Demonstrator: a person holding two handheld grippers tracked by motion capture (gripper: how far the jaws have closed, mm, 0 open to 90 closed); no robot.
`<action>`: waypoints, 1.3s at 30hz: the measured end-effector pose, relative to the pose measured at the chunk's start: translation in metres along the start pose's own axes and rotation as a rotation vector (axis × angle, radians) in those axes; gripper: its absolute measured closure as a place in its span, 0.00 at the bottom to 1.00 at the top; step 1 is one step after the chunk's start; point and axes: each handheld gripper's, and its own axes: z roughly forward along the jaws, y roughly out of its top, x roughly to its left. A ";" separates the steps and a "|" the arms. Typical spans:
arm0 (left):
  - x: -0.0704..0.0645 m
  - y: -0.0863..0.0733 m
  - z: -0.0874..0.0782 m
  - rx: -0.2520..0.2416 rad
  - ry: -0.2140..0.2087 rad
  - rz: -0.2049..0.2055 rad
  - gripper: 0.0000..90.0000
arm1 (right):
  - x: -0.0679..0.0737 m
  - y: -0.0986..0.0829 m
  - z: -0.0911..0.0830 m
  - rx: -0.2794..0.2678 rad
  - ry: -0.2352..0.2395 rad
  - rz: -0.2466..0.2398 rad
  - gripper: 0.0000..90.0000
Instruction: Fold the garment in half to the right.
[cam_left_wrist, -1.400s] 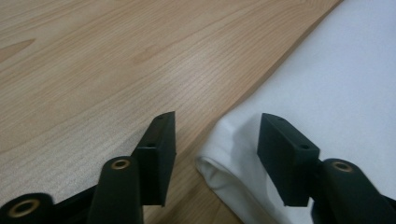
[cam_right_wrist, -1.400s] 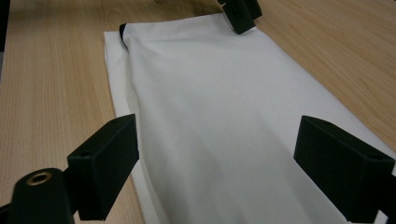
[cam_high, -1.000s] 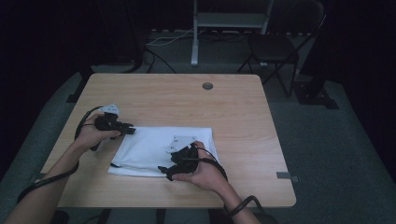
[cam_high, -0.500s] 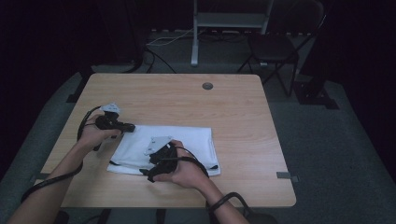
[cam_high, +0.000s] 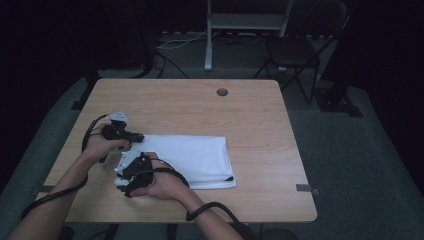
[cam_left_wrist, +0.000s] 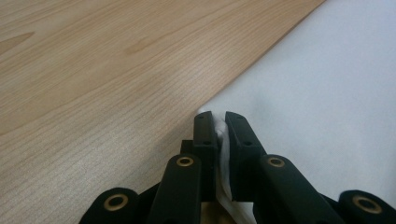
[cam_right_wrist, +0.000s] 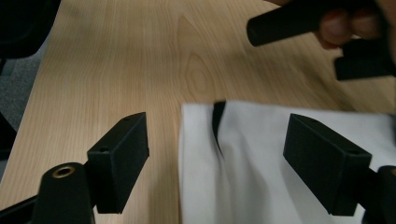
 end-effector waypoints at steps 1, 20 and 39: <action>0.000 0.000 0.000 0.001 0.000 -0.001 0.93 | 0.000 0.001 0.005 0.004 0.003 -0.010 0.26; -0.002 0.000 0.000 0.012 -0.004 -0.006 0.93 | -0.006 0.000 0.023 0.058 0.029 0.001 0.70; 0.006 0.020 0.015 0.029 0.075 -0.049 0.93 | -0.031 0.002 0.023 0.107 -0.009 -0.038 0.87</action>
